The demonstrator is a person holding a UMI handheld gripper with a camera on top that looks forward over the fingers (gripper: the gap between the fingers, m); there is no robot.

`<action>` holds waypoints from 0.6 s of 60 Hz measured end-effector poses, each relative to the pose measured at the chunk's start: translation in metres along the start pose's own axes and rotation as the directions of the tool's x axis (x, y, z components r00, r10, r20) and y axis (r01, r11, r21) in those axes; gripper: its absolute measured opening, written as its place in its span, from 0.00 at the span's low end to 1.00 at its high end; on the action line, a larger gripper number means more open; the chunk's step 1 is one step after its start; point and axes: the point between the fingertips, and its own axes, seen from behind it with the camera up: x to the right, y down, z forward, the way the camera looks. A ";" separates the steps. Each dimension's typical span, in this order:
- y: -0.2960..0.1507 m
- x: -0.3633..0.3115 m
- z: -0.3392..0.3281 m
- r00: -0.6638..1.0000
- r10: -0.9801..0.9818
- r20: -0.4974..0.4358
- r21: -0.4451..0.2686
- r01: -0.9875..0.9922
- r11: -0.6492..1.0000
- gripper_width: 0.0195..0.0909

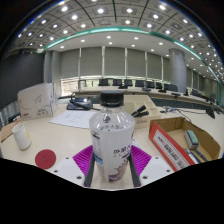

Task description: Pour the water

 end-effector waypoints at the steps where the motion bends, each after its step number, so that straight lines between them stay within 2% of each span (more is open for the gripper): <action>1: 0.000 0.000 0.000 1.000 -0.004 -0.001 0.001 0.004 1.000 0.51; 7: 0.000 -0.003 -0.002 1.000 -0.004 0.016 0.006 0.004 1.000 0.45; 18: 0.001 0.001 -0.006 1.000 -0.016 -0.017 -0.015 0.015 1.000 0.31; 36: -0.049 -0.021 -0.018 0.972 -0.207 -0.113 -0.010 0.207 0.978 0.31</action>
